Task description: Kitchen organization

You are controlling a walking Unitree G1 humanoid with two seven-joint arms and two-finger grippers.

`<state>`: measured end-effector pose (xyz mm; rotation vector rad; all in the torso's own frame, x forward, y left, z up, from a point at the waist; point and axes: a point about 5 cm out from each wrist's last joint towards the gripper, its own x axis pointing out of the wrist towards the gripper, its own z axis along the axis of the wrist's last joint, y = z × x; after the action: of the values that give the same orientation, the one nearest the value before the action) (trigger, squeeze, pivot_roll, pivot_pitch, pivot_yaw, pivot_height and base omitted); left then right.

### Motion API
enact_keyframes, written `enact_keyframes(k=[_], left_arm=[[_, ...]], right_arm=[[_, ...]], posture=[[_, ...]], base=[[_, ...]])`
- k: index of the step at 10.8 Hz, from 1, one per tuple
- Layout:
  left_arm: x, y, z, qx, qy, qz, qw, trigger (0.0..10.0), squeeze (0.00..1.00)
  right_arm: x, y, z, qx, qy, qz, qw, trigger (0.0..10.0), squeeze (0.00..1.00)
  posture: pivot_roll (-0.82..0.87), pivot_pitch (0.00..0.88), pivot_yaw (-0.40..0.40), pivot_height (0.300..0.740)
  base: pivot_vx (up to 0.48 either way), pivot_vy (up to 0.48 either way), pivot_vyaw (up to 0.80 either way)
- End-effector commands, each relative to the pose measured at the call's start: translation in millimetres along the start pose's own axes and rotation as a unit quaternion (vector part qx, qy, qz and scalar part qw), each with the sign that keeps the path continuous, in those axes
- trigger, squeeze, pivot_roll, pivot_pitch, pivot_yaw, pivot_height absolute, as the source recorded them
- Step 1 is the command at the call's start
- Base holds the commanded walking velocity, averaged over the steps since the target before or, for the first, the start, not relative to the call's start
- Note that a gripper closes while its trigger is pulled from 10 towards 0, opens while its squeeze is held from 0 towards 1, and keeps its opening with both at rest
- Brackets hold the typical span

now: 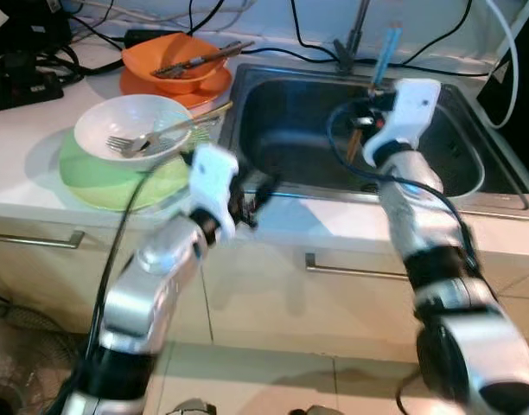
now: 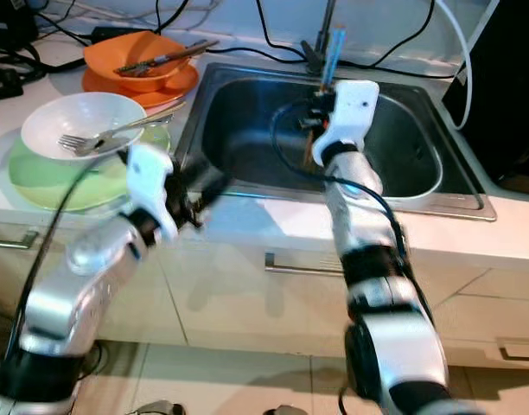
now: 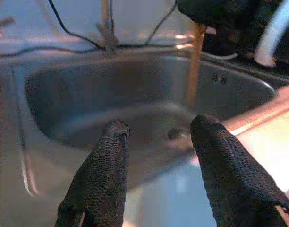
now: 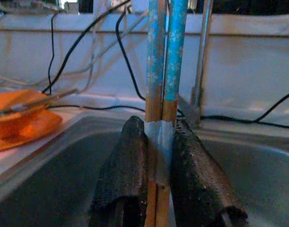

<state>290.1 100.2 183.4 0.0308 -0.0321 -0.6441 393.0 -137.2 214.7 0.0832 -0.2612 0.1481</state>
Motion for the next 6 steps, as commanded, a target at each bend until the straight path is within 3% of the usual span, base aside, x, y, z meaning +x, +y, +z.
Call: enact_keyframes(k=[1,6], left_arm=[[-2.0,-4.5,1,0.008,0.007,-0.012,1.0,10.0,0.0],[-21.7,-12.5,-3,0.003,0.043,-0.028,0.999,10.0,0.0]], right_arm=[[-0.8,-2.5,-7,-0.002,0.008,-0.005,1.0,10.0,0.0],[1.0,-5.4,-25,-0.005,0.038,-0.025,0.999,10.0,0.0]], posture=[[0.03,0.089,-0.095,0.74],[0.09,0.148,-0.089,0.74]], base=[[0.0,0.0,0.0],[0.0,0.0,0.0]])
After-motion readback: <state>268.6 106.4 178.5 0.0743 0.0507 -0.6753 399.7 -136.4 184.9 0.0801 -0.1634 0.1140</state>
